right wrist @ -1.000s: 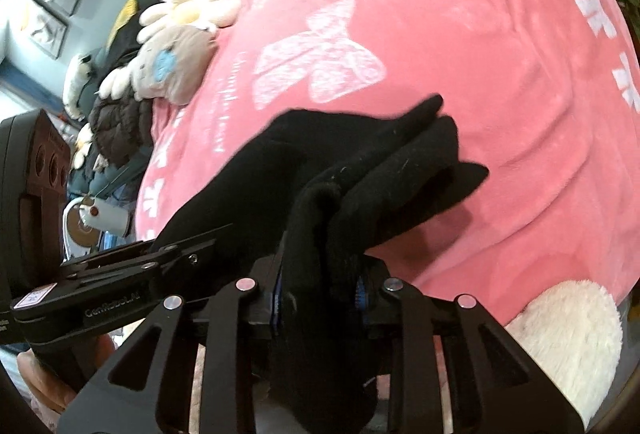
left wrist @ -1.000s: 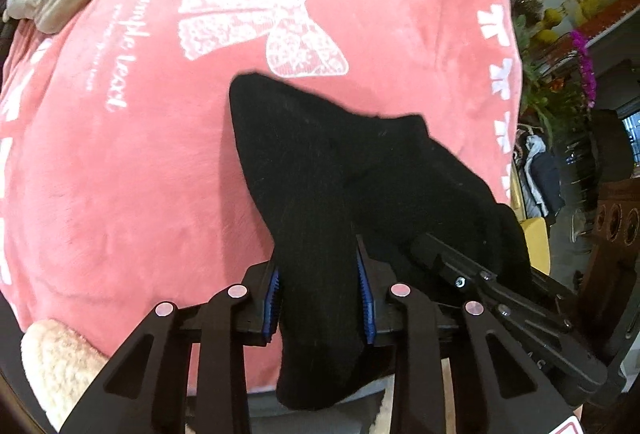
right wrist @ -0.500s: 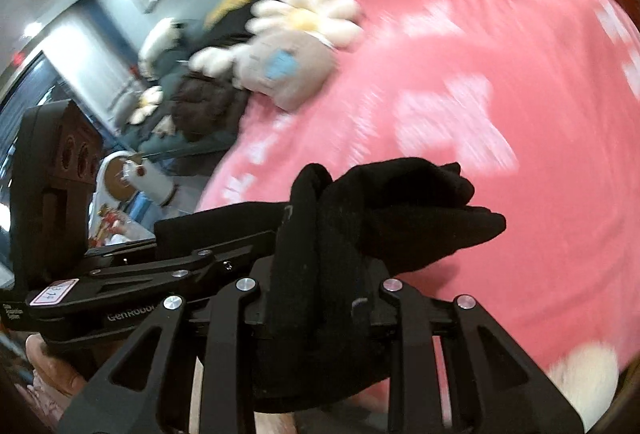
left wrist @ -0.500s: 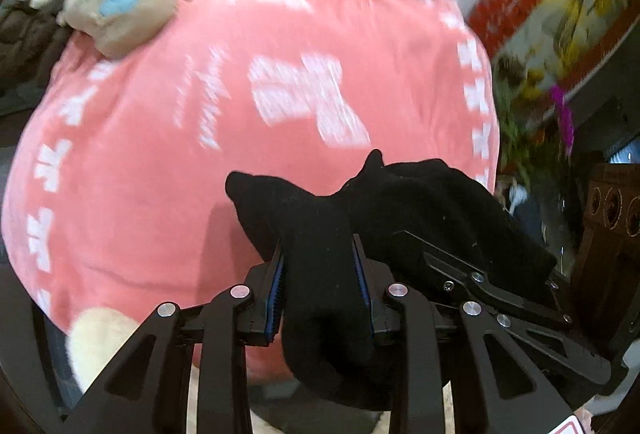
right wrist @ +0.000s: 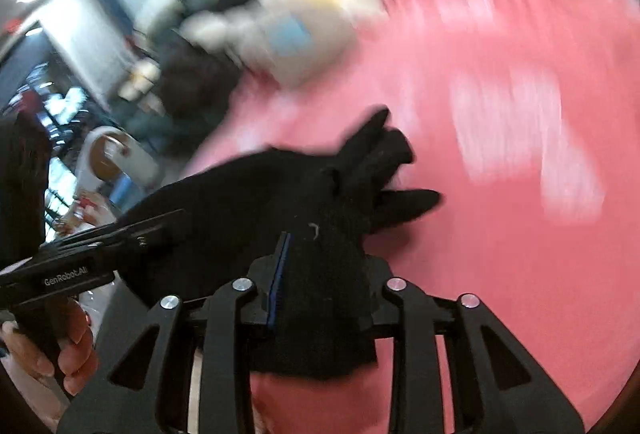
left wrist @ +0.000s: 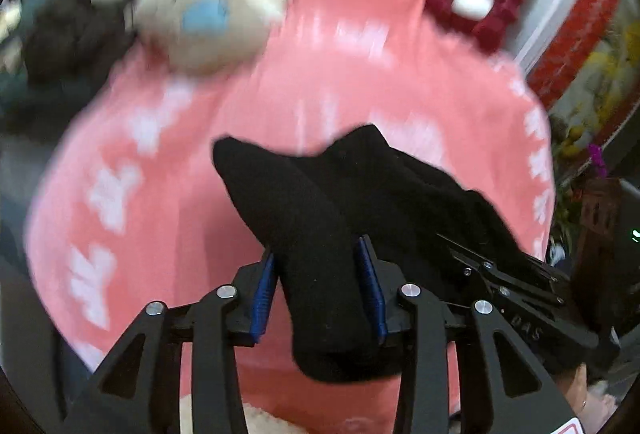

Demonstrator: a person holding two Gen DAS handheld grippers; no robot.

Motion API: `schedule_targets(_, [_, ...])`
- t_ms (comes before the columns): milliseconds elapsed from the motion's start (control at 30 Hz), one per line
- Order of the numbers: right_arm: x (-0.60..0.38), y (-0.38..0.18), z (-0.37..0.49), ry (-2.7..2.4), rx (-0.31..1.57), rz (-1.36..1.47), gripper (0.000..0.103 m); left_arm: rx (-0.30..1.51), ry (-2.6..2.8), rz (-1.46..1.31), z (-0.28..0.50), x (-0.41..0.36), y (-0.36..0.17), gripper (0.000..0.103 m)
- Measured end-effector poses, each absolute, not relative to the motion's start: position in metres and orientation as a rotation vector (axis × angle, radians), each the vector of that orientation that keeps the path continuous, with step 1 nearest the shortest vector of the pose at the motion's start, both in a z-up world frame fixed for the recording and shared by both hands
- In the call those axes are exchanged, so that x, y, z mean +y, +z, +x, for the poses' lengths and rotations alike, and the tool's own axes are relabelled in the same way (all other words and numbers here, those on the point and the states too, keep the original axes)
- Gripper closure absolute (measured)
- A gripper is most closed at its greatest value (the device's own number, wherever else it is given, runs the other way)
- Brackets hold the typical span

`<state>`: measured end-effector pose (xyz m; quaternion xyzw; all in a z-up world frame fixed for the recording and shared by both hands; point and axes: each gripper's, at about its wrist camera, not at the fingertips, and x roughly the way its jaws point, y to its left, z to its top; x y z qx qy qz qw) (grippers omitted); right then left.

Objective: Fold small clothes

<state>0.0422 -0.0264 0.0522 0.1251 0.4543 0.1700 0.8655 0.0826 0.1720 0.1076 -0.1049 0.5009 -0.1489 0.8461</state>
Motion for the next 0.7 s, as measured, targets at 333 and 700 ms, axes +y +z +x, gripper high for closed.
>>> schedule_targets(333, [-0.033,0.02,0.057,0.273,1.023,0.202,0.018,1.187,-0.226,-0.277,0.087,0.198,0.03,0.051])
schedule_targets(700, [-0.013,0.004,0.115,0.329,1.04,0.362,0.089,1.311,-0.247,-0.42,0.135,0.207,-0.012,0.042])
